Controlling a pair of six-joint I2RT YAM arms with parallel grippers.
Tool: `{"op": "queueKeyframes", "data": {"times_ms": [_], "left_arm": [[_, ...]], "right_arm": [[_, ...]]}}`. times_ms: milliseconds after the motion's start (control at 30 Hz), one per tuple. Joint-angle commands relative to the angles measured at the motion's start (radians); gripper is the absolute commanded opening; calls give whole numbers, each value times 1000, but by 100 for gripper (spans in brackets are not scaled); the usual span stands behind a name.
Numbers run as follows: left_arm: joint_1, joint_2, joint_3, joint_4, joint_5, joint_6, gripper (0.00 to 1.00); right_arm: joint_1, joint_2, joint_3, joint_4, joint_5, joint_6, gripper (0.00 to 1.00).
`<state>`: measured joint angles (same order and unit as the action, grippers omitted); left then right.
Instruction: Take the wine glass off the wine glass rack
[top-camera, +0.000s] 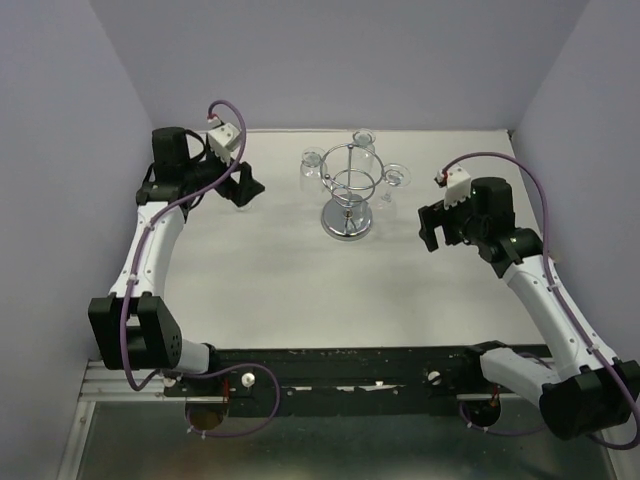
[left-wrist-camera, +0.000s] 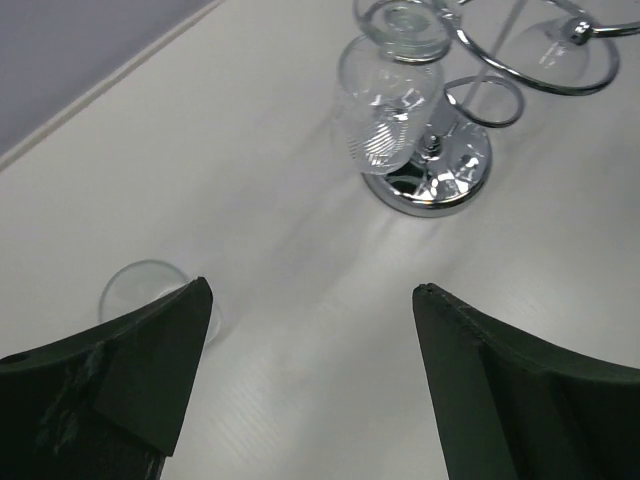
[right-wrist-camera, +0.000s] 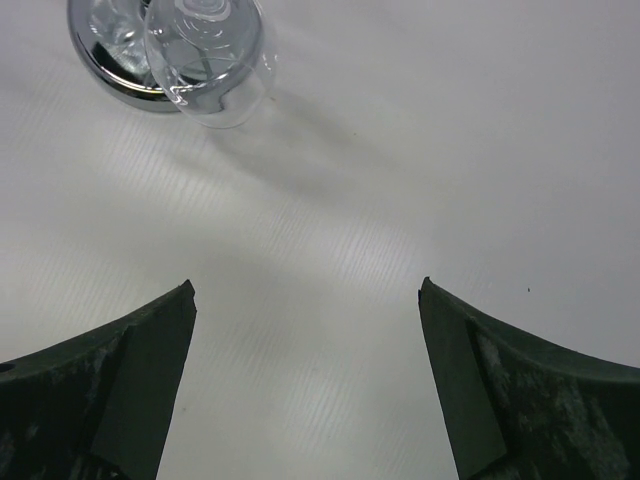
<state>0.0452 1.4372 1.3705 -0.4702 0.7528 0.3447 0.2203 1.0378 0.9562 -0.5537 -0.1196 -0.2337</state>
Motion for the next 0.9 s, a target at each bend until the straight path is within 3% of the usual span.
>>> {"op": "queueKeyframes", "data": {"times_ms": [0, 133, 333, 867], "left_arm": [[-42, 3, -153, 344, 266, -49, 99], [-90, 69, -162, 390, 356, -20, 99], [-183, 144, -188, 496, 297, 57, 99], [-235, 325, -162, 821, 142, -62, 99]], "right_arm": [[-7, 33, 68, -32, -72, 39, 100], [-7, 41, 102, -54, -89, 36, 100], [-7, 68, 157, -89, -84, 4, 100], [-22, 54, 162, -178, -100, -56, 100]]}}
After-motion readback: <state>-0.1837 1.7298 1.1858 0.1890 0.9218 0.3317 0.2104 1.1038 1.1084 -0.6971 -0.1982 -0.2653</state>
